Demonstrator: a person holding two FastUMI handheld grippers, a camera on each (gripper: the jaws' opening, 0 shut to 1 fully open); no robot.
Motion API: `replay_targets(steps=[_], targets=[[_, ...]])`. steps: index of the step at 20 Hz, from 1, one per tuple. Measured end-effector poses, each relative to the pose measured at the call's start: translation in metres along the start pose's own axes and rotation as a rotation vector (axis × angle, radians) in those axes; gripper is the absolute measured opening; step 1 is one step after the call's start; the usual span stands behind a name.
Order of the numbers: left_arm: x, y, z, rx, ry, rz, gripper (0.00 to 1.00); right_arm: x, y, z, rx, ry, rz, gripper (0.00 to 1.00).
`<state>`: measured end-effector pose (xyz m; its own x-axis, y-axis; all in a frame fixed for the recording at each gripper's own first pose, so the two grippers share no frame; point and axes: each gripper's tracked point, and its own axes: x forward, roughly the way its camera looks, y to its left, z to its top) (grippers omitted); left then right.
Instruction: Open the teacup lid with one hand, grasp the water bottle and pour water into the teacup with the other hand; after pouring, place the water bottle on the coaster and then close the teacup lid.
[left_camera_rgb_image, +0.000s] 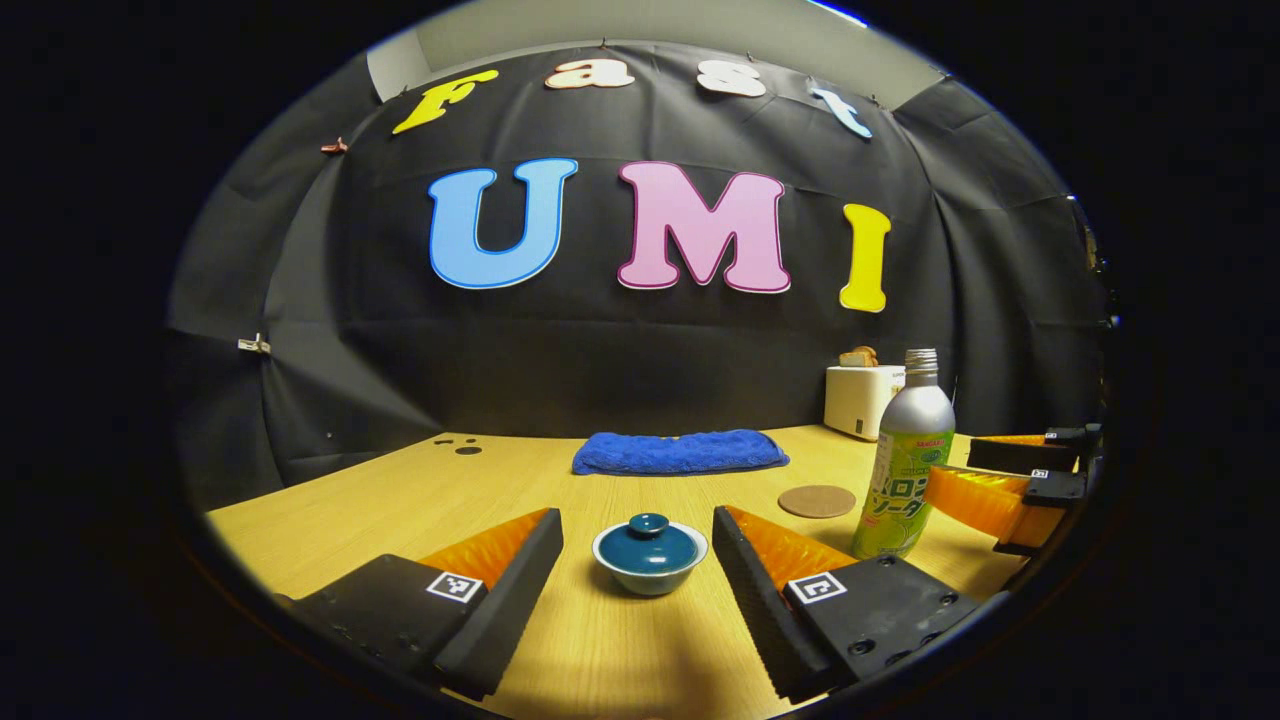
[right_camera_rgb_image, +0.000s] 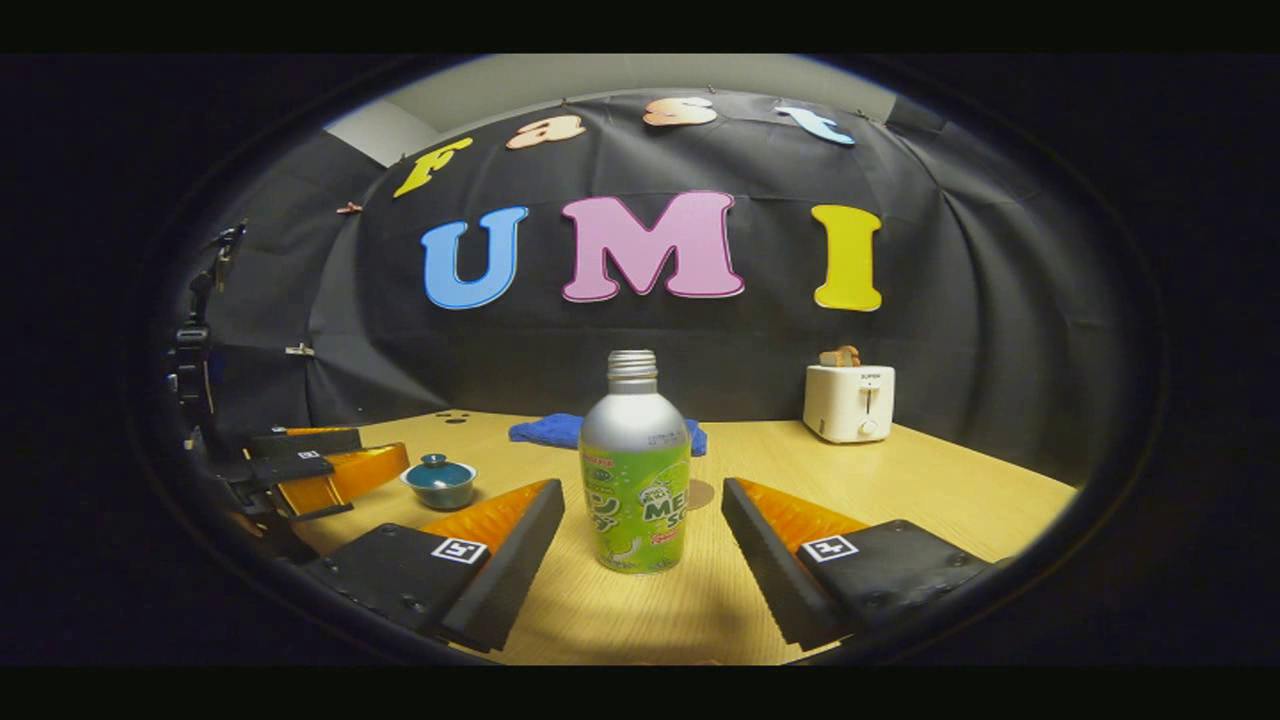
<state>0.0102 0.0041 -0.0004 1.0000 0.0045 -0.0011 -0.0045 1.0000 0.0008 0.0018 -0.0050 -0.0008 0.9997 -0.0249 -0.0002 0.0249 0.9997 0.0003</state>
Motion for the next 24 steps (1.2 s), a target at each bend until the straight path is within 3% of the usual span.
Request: replay_targets(steps=[4, 9, 13, 21, 24], targets=[[0.018, -0.002, -0.003, 0.005, 0.012, -0.040, 0.95, 0.000, 0.000, 0.000, 0.000, 0.000, 0.000, 0.98], [0.044, -0.008, -0.017, 0.057, 0.113, -0.092, 0.95, 0.000, -0.001, 0.000, 0.000, 0.000, 0.001, 0.98], [0.061, -0.006, -0.020, 0.073, 0.143, -0.095, 0.89, 0.000, -0.001, 0.000, 0.000, 0.000, 0.001, 0.98], [0.079, -0.010, -0.032, 0.122, 0.211, -0.108, 0.63, 0.000, -0.003, 0.000, 0.000, 0.000, -0.011, 0.98], [0.082, -0.012, -0.036, 0.151, 0.237, -0.105, 0.48, 0.000, -0.003, -0.001, 0.000, 0.001, -0.011, 0.98]])
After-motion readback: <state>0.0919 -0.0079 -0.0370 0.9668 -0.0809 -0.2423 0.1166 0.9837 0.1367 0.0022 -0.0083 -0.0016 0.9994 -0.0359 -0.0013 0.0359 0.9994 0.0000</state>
